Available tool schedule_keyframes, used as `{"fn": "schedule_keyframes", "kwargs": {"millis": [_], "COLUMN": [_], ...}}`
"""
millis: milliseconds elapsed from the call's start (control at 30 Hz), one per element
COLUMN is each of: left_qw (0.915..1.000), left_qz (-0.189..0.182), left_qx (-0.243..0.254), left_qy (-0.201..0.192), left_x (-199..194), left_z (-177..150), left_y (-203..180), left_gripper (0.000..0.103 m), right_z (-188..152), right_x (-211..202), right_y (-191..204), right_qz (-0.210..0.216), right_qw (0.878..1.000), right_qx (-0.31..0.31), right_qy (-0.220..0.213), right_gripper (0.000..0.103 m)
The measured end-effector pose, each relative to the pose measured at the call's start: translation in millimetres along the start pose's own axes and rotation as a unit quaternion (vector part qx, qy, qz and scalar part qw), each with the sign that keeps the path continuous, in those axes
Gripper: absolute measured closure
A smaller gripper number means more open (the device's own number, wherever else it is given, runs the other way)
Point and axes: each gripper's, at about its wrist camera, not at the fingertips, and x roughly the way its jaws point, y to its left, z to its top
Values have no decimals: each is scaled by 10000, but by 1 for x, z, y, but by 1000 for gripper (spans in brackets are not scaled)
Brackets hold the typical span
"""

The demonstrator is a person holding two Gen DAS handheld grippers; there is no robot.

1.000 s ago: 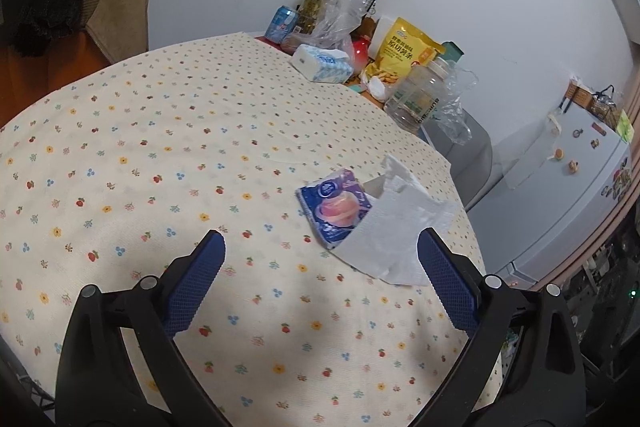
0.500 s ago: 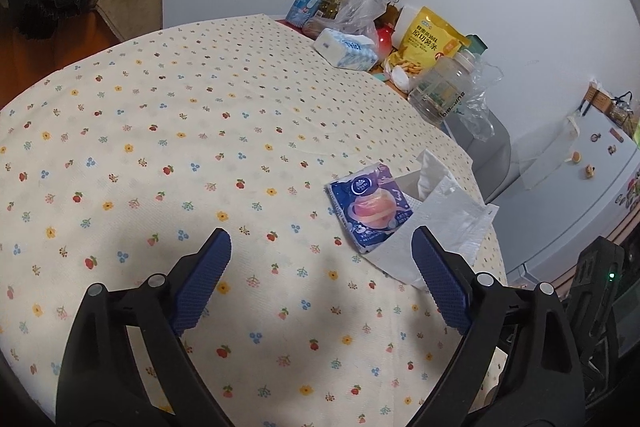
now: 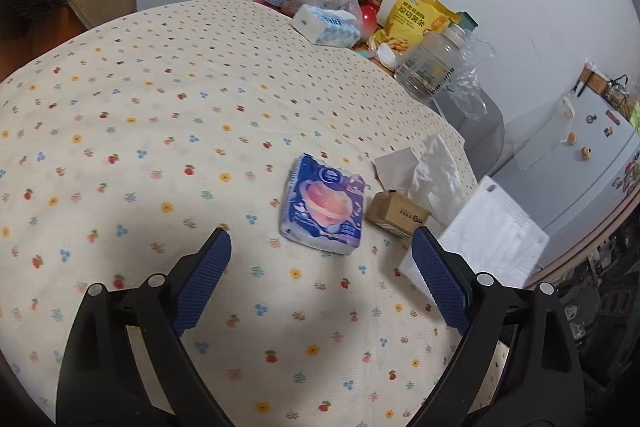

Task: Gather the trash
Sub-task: 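Grasp the pink-and-blue wrapped package with the left gripper while the right grasps the white paper bag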

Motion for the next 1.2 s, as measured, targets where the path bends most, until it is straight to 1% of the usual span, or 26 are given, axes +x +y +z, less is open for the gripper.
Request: {"fn": "schedule_keyframes", "kwargs": {"millis": [67, 167, 200, 300, 400, 500, 567, 600, 633, 667, 700, 733, 767, 800, 833, 867, 933, 1100, 1200], "left_qw": [10000, 9997, 9995, 9979, 9948, 9926, 9926, 9921, 9902, 9875, 9872, 9871, 9866, 9866, 9872, 9879, 9891, 9915, 9926], "left_qz": [3, 149, 232, 448, 708, 846, 839, 849, 1007, 1160, 1158, 1155, 1170, 1174, 1151, 1113, 1031, 982, 890], "left_qx": [74, 152, 174, 279, 560, 707, 721, 775, 838, 898, 908, 927, 964, 968, 943, 927, 924, 846, 813], "left_qy": [61, 98, 145, 367, 466, 509, 508, 493, 481, 579, 623, 608, 596, 587, 573, 563, 500, 94, -170], "left_x": [6, 16, 22, 38, 48, 53, 53, 51, 50, 53, 54, 53, 51, 48, 45, 41, 33, 0, -22], "left_z": [1, 4, 5, 8, 10, 13, 15, 16, 16, 17, 16, 15, 14, 13, 12, 11, 9, 9, 13], "left_y": [-6, -12, -13, -16, -24, -29, -30, -31, -33, -32, -30, -29, -28, -26, -25, -24, -23, -23, -24], "left_gripper": [12, 13, 16, 22, 22, 22, 31, 41, 53, 69, 71, 76, 78, 84, 86, 92, 97, 98, 98], "right_z": [0, -1, 0, 0, 0, -1, -1, -1, -1, -1, -1, -1, -2, -2, -3, -3, -4, -7, -8], "right_x": [-11, -21, -23, -28, -32, -35, -37, -38, -39, -40, -41, -42, -44, -45, -46, -47, -49, -59, -67], "right_y": [-7, -18, -22, -30, -35, -39, -40, -40, -40, -41, -41, -40, -40, -40, -41, -42, -43, -42, -41], "right_qz": [-36, -135, -154, -155, -149, -142, -132, -125, -121, -114, -107, -102, -97, -94, -94, -95, -91, -54, -41], "right_qw": [9999, 9996, 9995, 9993, 9990, 9987, 9986, 9986, 9986, 9985, 9985, 9984, 9984, 9983, 9983, 9982, 9981, 9976, 9974], "right_qx": [72, 165, 195, 271, 312, 376, 385, 388, 388, 390, 395, 398, 396, 395, 405, 416, 434, 440, 418], "right_qy": [-90, -171, -182, -227, -266, -297, -326, -336, -342, -355, -369, -382, -401, -412, -417, -421, -437, -526, -592], "right_gripper": [94, 94, 94, 94, 94, 94, 94, 94, 94, 94, 94, 94, 94, 94, 94, 94, 94, 94, 94]}}
